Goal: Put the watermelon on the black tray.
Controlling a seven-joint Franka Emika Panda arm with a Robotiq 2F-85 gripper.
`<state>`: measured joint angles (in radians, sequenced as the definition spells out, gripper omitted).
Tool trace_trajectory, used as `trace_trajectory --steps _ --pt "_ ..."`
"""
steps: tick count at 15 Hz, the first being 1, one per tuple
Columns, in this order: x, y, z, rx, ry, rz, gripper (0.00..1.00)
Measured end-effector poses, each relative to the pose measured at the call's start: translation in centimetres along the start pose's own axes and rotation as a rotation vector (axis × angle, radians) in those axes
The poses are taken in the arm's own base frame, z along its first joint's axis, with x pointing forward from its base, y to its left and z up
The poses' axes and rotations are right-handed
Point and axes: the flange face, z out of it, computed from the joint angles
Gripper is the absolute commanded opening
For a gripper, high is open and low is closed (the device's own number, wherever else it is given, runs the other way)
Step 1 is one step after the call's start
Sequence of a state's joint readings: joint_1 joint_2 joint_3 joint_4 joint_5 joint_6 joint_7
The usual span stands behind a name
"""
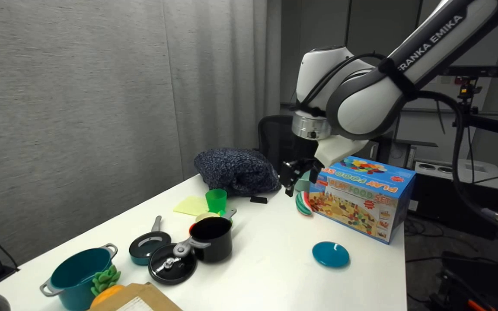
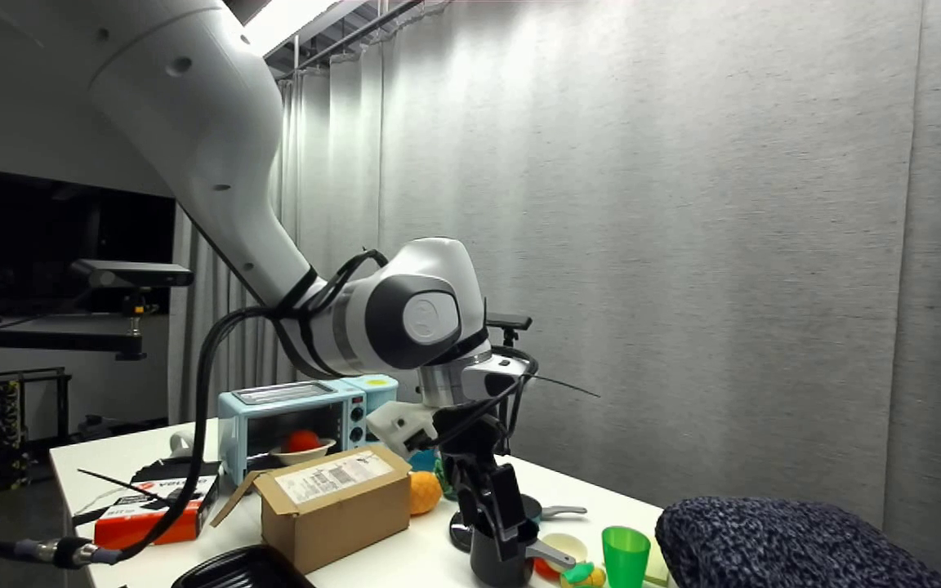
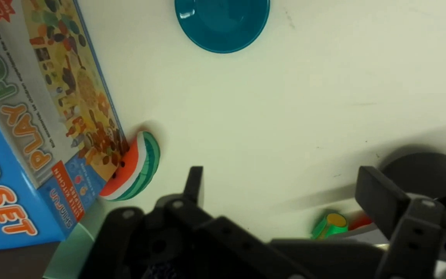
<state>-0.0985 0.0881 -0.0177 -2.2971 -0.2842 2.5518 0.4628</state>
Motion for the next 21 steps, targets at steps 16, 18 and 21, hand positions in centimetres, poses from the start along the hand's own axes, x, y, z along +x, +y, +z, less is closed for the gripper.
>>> trace_trajectory --steps 16,18,21 --pt "6.5 5.1 4.1 -0.102 0.034 0.239 1.00" --pt "6.4 5.4 4.4 -0.110 0.031 0.245 1.00" --pt "6.5 6.5 5.6 -0.132 0.019 0.285 1.00"
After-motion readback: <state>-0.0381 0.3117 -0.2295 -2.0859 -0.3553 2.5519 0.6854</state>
